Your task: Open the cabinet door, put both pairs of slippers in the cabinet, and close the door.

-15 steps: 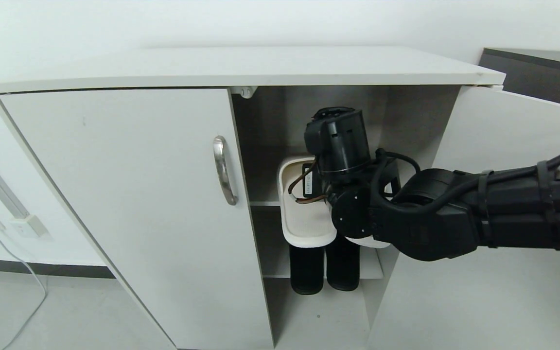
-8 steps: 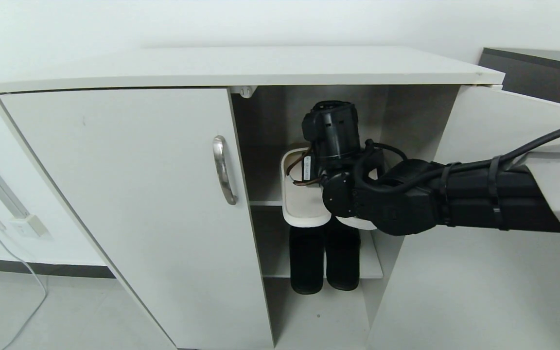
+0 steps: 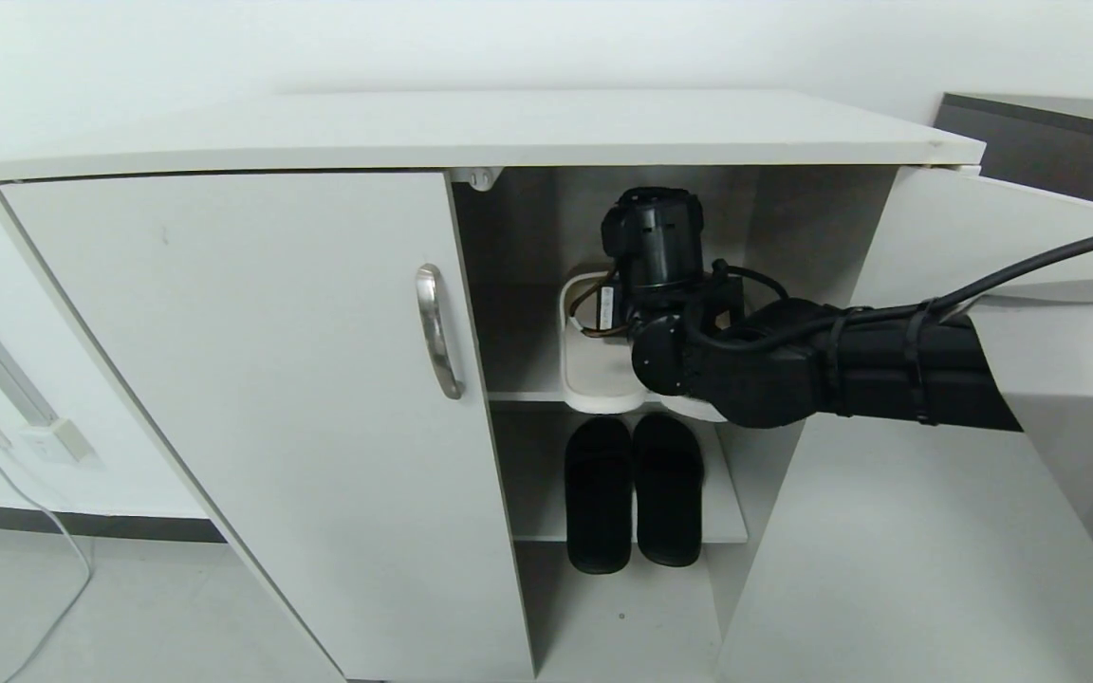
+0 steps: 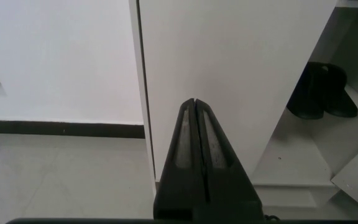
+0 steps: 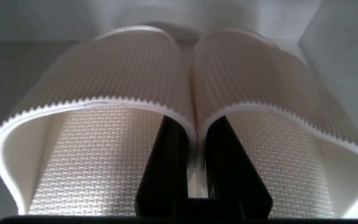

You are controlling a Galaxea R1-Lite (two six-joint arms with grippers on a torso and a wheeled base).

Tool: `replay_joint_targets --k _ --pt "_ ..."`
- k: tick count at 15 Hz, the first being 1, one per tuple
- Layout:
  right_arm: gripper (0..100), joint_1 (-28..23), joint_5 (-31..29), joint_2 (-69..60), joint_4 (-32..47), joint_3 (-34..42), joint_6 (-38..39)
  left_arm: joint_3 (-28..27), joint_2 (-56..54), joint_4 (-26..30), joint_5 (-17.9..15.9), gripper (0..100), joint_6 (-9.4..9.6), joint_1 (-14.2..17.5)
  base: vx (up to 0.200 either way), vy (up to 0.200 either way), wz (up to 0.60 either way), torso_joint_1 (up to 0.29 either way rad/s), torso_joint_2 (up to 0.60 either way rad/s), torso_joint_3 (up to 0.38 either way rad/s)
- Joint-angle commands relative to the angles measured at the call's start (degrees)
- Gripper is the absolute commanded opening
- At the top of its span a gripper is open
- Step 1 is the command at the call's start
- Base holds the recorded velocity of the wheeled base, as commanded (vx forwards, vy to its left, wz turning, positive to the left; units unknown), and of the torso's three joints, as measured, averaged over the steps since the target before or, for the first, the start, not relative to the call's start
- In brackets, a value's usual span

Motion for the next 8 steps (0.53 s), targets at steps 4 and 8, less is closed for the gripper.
replay_joint_targets --k 4,8 --pt "0 -0.19 0.02 1.76 -0.1 -1.29 -0.27 -0.06 0.07 0.0 0.02 0 -0.02 -0.01 0.0 0.0 0.0 0.0 0.0 0.0" --pt "0 -0.28 0.02 2.29 -0.19 -1.11 -0.27 -0.06 0.07 0.0 0.02 0 -0.02 -0.01 0.0 0.0 0.0 0.0 0.0 0.0"
